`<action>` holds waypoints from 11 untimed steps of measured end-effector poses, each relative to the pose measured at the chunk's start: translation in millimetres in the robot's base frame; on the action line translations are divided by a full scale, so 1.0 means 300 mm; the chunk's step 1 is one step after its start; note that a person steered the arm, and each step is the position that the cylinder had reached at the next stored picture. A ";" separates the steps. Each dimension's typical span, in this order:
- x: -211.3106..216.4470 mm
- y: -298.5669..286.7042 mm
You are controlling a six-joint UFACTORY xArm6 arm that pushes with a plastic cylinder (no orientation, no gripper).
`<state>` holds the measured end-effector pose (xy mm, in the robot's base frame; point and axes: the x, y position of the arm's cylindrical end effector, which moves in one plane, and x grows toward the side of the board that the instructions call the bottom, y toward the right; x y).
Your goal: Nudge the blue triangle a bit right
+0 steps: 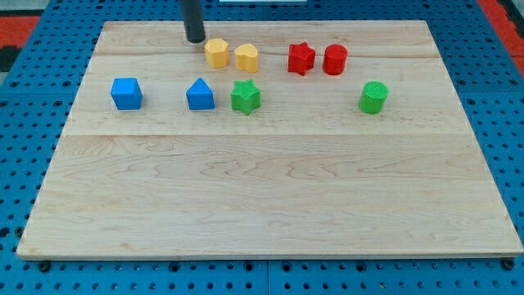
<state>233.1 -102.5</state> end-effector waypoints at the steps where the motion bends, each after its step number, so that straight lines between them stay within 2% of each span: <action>1: 0.025 0.054; 3: 0.108 0.115; 5: 0.002 0.040; 6: 0.049 -0.046; 8: 0.281 -0.059; 9: 0.347 -0.030; 10: 0.353 0.162; 11: 0.361 0.180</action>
